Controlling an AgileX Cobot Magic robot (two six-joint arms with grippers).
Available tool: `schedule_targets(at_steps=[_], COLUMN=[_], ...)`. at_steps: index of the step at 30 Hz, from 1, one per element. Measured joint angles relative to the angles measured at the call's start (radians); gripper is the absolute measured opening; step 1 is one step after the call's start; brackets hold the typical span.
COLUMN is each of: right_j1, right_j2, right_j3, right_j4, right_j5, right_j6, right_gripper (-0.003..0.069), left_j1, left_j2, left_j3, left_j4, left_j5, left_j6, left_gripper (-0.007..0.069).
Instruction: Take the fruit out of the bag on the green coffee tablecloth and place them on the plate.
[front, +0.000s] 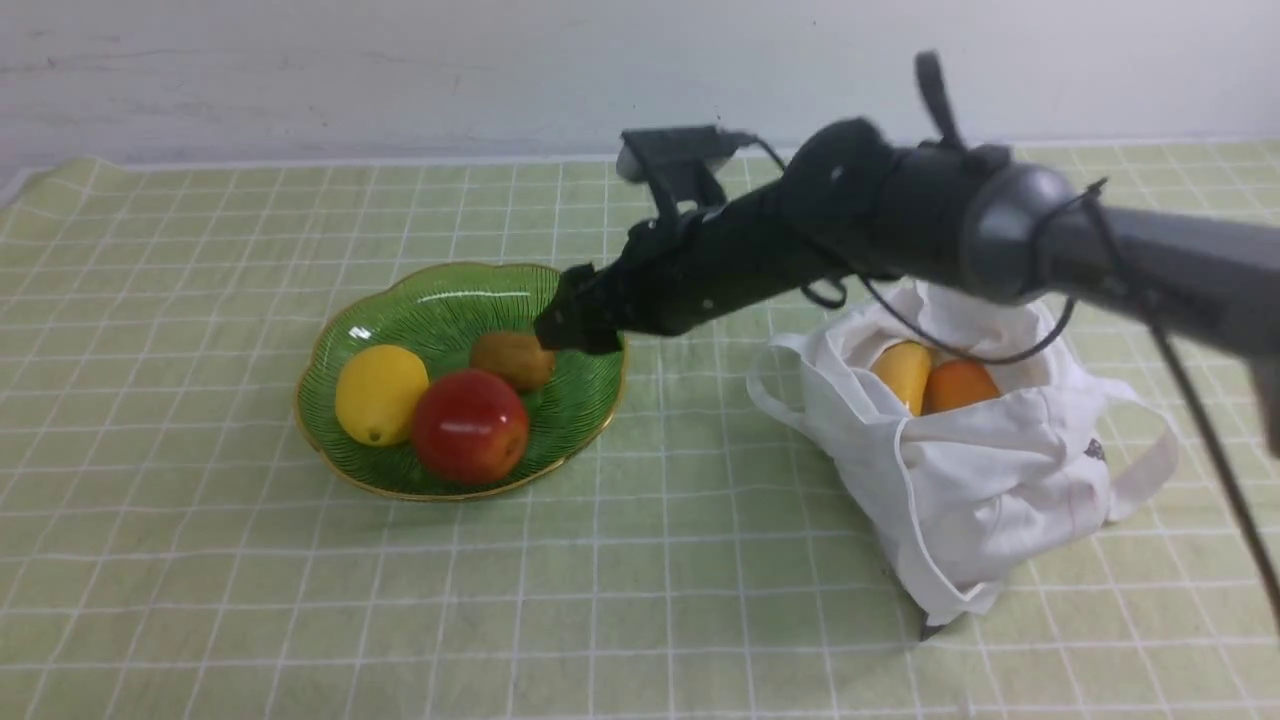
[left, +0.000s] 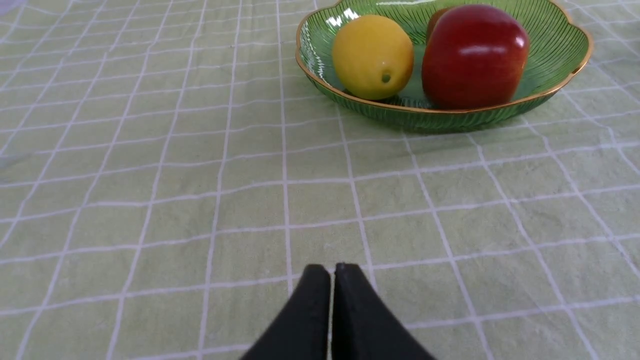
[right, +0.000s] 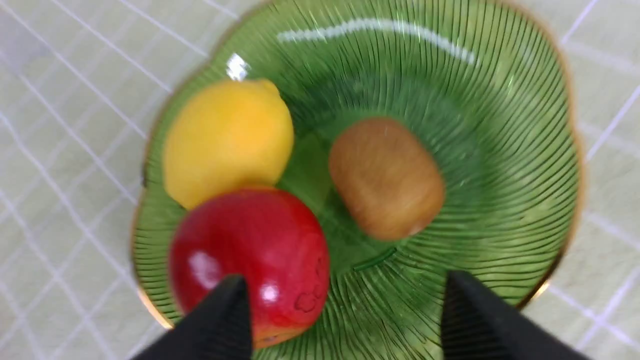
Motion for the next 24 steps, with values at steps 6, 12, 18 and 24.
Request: schedule_targets(at_steps=[6,12,18,24], right_j1=[-0.052,-0.106,-0.109,-0.109], right_j2=[-0.224,-0.436,-0.656,-0.910], right_j3=[0.000,0.000,0.000,0.124], right_j4=[-0.230,-0.618,-0.960,-1.025], right_j5=[0.067,0.155,0.285,0.298], right_j6=[0.158,0.474,0.709,0.791], right_gripper=[0.0046,-0.0008,-0.0010,-0.0010], left_j1=[0.000,0.000,0.000,0.000], left_j2=[0.000,0.000,0.000,0.000], left_j3=[0.000,0.000,0.000,0.000], left_j4=[0.000,0.000,0.000,0.000], left_j5=[0.000,0.000,0.000,0.000], left_j6=[0.000,0.000,0.000,0.000], left_gripper=[-0.0008,-0.0008,-0.0008,-0.0008])
